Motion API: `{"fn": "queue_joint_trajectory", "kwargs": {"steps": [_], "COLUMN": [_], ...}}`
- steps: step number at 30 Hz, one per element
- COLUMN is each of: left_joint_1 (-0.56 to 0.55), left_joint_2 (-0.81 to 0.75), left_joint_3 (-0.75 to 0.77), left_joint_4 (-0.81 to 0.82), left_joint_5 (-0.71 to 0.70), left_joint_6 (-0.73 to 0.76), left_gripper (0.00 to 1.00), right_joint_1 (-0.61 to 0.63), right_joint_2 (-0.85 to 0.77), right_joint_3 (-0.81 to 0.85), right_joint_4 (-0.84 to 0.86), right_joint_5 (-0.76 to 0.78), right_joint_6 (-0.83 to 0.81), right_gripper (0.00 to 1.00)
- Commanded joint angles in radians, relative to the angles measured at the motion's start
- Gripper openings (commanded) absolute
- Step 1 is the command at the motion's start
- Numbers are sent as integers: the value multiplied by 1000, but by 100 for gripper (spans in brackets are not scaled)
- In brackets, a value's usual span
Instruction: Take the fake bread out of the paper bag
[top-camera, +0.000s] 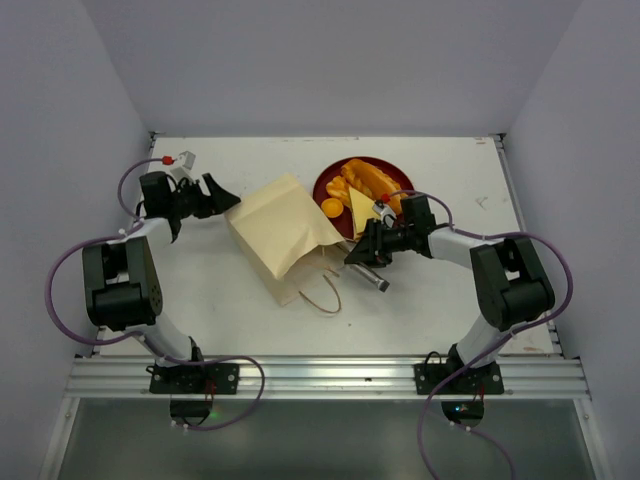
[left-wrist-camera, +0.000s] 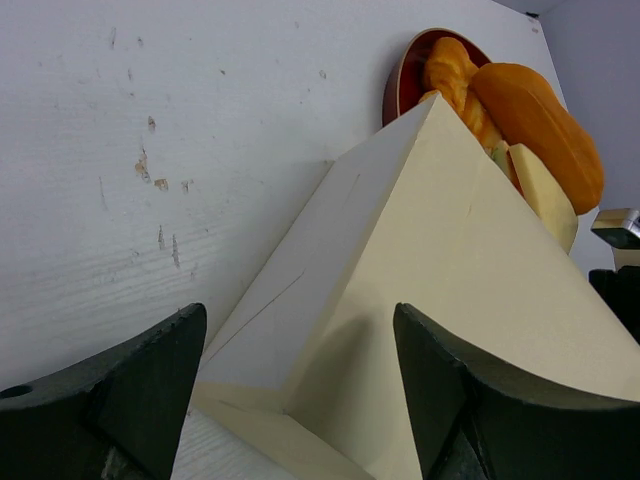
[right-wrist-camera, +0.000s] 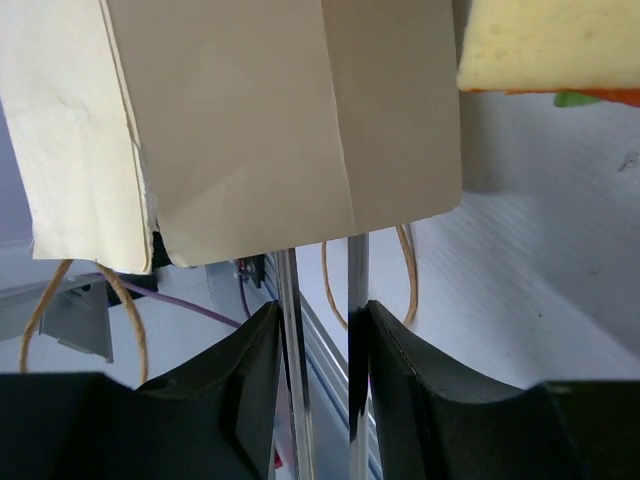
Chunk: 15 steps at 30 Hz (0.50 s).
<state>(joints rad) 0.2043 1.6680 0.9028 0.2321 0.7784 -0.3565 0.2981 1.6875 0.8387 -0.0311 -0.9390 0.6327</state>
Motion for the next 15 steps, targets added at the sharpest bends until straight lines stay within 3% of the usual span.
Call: {"fn": "queue_joint_trajectory", "kwargs": {"steps": [1,15], "left_joint_1": [-14,-42], "left_joint_2": [1,6], "left_joint_3": [-5,-8], "left_joint_4": [56,47], "left_joint_5": [18,5], "left_joint_6": [-4,5], "left_gripper": [79,79], "right_joint_1": [1,7], "right_joint_2": [11,5], "right_joint_3": [46,69], "right_joint_4": [-78,-141], "right_joint_5": [26,29], "right_joint_6": [-54,-91], "right_gripper": [42,51]}}
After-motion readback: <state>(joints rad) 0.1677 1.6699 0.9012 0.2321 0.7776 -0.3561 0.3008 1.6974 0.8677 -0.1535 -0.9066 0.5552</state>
